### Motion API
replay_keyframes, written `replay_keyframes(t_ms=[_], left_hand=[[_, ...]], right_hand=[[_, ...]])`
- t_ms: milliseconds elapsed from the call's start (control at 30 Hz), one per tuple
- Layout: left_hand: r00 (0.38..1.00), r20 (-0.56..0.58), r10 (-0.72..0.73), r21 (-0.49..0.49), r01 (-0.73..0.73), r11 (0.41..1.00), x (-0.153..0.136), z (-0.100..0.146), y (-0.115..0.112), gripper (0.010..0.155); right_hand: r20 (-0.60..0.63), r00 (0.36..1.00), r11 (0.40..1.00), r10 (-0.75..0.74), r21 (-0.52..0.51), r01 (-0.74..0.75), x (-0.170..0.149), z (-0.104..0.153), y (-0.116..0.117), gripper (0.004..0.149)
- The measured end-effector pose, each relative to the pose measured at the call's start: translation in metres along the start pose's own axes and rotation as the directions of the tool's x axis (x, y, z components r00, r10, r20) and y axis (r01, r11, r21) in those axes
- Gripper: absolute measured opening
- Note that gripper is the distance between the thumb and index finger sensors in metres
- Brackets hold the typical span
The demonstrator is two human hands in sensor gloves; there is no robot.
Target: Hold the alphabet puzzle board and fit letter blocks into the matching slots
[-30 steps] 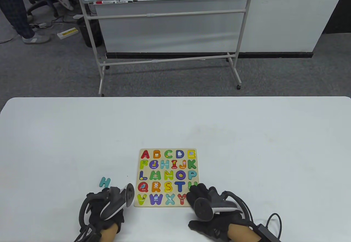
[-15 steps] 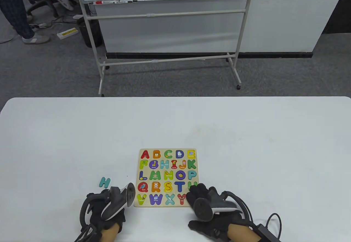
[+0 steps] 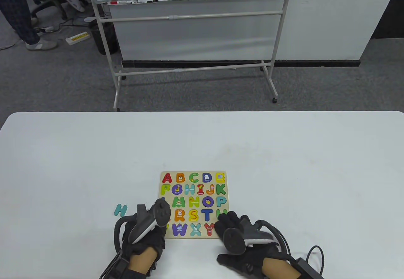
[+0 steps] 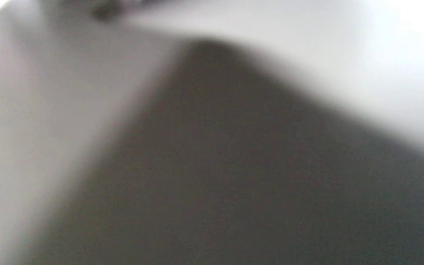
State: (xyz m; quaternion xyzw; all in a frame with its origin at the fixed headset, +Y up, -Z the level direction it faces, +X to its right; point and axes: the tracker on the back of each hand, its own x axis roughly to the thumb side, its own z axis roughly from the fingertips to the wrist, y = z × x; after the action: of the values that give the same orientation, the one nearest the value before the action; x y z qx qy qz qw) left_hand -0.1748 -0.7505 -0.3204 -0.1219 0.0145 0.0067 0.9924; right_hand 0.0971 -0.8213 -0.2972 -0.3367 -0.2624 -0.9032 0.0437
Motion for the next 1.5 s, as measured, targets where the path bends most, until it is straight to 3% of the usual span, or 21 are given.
replay_keyframes(t_ms=[400, 833, 1033, 1267, 1500], left_hand=[[0.999, -0.035, 0.025, -0.025, -0.025, 0.999, 0.004, -0.012, -0.003, 0.05], [0.994, -0.008, -0.111, 0.022, 0.111, 0.994, 0.018, -0.009, -0.009, 0.05], [0.987, 0.063, -0.151, 0.087, 0.145, 0.986, 0.022, -0.005, -0.014, 0.047], [0.981, 0.105, -0.161, 0.096, 0.151, 0.984, 0.023, 0.0, -0.014, 0.045], [0.925, 0.197, -0.324, 0.132, 0.303, 0.944, 0.03, 0.019, -0.027, 0.053]], right_hand=[[0.009, 1.0, 1.0, -0.006, -0.01, 0.006, 0.0, 0.0, -0.001, 0.094], [0.009, 1.0, 1.0, -0.01, -0.015, 0.011, 0.0, -0.001, -0.001, 0.094], [0.004, 1.0, 1.0, -0.014, -0.016, 0.015, 0.0, -0.001, -0.001, 0.094], [0.003, 1.0, 1.0, -0.016, -0.018, 0.016, 0.0, -0.001, -0.001, 0.094], [0.002, 1.0, 1.0, -0.018, -0.021, 0.018, 0.0, -0.001, -0.001, 0.094]])
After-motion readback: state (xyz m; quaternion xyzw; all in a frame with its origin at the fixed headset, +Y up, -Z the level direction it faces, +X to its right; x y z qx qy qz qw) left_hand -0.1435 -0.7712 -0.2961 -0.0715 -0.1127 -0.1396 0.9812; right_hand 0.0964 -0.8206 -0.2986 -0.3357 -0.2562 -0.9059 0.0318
